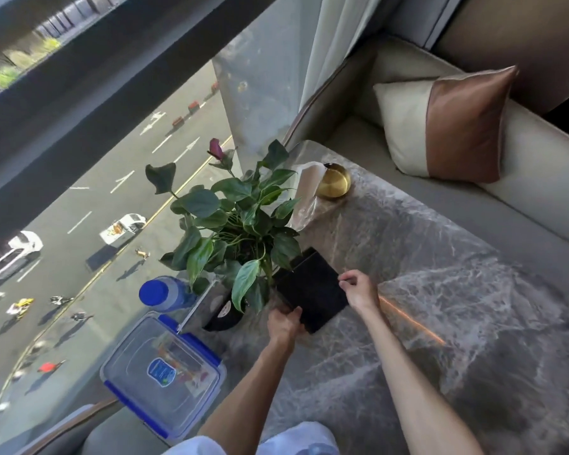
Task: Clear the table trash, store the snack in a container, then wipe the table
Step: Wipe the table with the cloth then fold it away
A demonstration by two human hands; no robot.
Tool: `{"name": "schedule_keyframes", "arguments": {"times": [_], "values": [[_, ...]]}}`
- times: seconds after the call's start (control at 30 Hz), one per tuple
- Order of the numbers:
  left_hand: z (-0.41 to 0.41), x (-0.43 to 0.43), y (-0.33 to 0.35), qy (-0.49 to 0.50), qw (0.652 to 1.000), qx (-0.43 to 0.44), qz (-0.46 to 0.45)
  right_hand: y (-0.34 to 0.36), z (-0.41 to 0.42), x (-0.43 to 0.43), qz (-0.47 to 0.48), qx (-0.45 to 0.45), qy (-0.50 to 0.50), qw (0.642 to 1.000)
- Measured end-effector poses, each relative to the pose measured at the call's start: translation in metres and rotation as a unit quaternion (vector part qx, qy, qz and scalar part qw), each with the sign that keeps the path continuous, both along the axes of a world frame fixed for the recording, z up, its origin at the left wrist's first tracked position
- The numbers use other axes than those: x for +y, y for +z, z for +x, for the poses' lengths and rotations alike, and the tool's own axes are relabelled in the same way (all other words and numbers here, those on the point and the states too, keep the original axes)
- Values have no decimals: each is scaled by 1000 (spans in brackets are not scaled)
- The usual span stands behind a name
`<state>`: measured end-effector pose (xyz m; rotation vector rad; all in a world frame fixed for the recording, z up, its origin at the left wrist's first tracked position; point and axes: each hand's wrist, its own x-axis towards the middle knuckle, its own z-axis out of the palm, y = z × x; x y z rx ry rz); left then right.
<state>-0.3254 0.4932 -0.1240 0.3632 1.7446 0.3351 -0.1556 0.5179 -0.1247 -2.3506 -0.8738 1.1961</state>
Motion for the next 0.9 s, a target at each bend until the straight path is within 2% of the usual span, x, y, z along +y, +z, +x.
{"name": "schedule_keyframes", "arguments": {"times": [0.17,0.27,0.33,0.43,0.5,0.6,0.67,0.7,0.73,0.8,0.83,0.9], "values": [[6,-15,7,54,996,-50,-54,3,5,-9,54,-28,-10,998],[5,-24,9,70,987,-102,-100,6,3,-19,85,2,-57,995],[2,-23,9,45,987,-108,-107,7,4,-24,87,10,-103,991],[-6,-14,7,27,998,-41,-37,2,7,-28,37,23,-146,988],[-9,-8,8,35,999,-7,7,0,4,-30,14,63,-168,984],[-12,-5,9,21,999,21,11,2,-2,-31,28,49,-183,982],[-13,-7,15,-37,998,52,21,4,-4,-34,50,12,-178,983],[-13,-7,19,-100,990,91,37,5,-6,-37,63,-7,-164,984],[-13,-8,23,-179,973,139,50,8,-9,-40,78,-29,-139,987],[-11,-11,28,-320,915,219,110,11,-17,-51,112,-114,-43,986],[-8,-10,30,-379,879,244,156,13,-21,-56,123,-175,31,976],[1,-3,32,-508,779,277,244,17,-29,-67,110,-263,172,943]]}}
